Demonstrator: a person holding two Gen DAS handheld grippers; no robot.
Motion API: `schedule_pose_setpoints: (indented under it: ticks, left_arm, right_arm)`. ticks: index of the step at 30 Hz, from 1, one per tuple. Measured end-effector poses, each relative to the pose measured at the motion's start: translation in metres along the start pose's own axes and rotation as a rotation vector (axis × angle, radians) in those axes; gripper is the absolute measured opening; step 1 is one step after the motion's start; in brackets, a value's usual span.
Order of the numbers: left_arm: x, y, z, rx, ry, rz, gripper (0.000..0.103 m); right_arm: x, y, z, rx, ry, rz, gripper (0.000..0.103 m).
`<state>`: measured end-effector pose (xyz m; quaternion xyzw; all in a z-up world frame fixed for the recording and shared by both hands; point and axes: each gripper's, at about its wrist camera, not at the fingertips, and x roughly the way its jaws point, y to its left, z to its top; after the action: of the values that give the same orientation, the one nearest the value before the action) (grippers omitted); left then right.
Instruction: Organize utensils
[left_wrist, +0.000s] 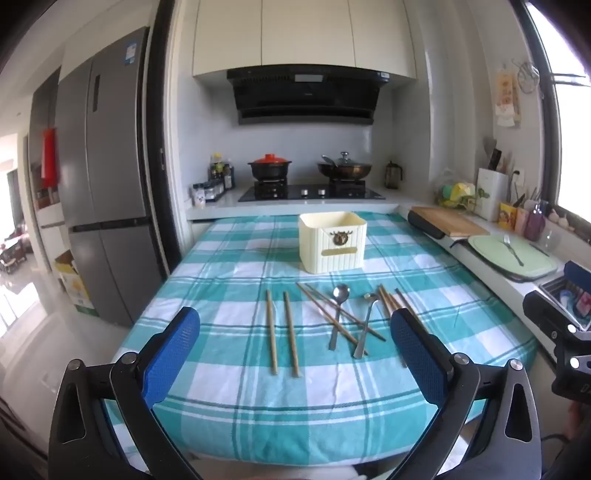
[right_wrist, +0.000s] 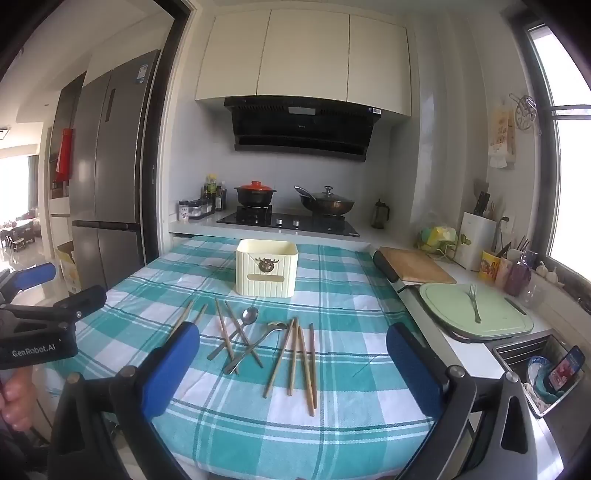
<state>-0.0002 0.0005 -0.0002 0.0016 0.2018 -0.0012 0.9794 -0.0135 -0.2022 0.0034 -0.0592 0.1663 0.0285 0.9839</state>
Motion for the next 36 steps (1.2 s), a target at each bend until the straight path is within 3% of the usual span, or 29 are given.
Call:
schedule_pose_setpoints:
  ticks: [36]
  left_arm:
    - [-0.009, -0.004, 0.0, 0.009, 0.001, -0.016, 0.103]
  right_arm:
    - [-0.01, 0.002, -0.002, 0.001, -0.026, 0.002, 0.103]
